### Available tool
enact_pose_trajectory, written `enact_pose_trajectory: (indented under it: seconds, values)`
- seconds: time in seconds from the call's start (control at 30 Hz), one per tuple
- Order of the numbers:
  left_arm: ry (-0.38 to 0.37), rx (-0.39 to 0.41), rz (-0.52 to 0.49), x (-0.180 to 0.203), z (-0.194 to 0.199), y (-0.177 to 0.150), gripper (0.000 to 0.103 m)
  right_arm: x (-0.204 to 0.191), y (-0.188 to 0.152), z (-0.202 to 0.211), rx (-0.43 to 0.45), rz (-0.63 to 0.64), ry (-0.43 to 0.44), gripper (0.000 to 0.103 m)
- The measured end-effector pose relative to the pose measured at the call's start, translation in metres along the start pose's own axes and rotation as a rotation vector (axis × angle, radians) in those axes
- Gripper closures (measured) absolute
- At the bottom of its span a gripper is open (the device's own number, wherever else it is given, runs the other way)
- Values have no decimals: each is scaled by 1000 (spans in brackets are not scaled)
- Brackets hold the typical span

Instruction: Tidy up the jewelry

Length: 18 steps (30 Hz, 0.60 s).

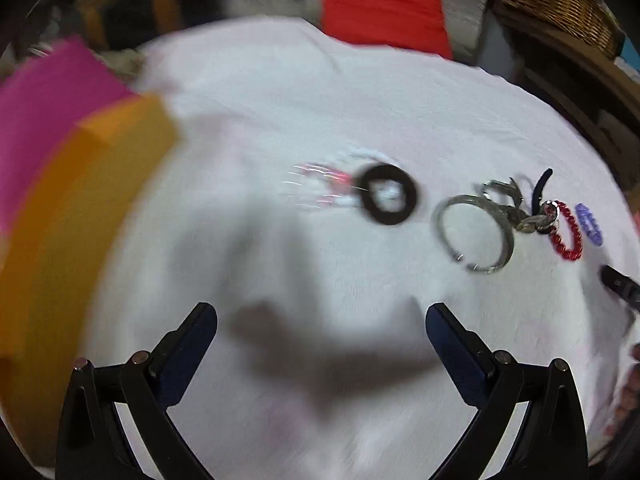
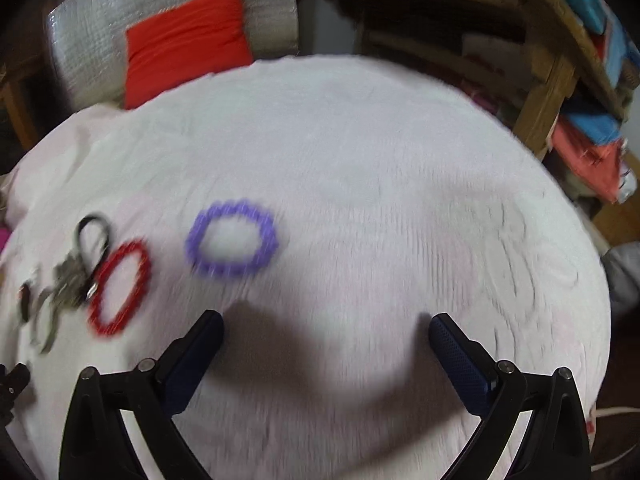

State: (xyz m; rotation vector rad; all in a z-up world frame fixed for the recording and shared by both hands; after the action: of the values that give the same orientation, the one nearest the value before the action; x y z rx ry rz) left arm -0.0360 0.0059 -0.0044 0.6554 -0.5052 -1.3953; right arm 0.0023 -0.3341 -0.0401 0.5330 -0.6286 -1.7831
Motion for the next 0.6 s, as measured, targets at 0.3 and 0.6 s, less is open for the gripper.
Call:
enact_pose_trajectory:
  seconds: [0.3, 0.6]
  values:
    - [73, 291, -18, -38, 162, 24, 0, -26, -11, 154, 236, 87, 114, 0]
    - [87, 460, -5, -49, 264, 37, 0, -69, -18, 306, 473, 180, 204, 0]
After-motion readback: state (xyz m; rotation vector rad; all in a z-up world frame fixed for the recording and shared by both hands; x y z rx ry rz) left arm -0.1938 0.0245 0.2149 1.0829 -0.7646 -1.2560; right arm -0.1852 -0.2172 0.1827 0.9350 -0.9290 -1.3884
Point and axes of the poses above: each gripper's, at about its wrist camera, not at the fingertips, and z roughly against the way its jaws point, x to its right, y to its top, the point moved 5 cm from there along -z, roughly the way its jaws point, and after that the axes turned 8 degrees about x, right-handed, at the moved point
